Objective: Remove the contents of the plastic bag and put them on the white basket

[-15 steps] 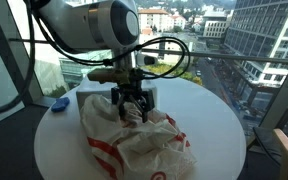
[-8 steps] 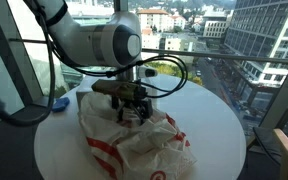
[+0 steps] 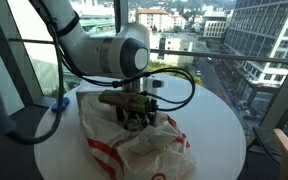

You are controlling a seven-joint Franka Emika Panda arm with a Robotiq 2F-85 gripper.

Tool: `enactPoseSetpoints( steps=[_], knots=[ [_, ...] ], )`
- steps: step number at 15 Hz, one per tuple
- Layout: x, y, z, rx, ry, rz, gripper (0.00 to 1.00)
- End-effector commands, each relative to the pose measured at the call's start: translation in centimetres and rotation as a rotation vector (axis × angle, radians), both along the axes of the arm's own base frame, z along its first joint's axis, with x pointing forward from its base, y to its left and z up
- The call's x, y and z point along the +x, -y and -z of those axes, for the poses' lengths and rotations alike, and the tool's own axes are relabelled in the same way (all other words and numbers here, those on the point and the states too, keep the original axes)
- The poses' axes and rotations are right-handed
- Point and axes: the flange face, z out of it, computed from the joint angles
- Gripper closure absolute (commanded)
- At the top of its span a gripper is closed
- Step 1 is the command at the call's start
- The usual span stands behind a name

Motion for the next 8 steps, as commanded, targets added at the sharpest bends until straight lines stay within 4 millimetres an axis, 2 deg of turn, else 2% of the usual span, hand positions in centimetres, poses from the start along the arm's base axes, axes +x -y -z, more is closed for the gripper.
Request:
enactPoseSetpoints(
  steps=[1, 6, 8],
  knots=[
    [-0.1, 0.6, -0.1, 0.005, 0.004, -0.016, 0.58],
    [-0.2, 0.8, -2.0, -0.052, 0.031, 0.103, 0.96],
    [-0.1, 1.3, -4.3, -0.176, 0.051, 0.141, 1.00]
  ],
)
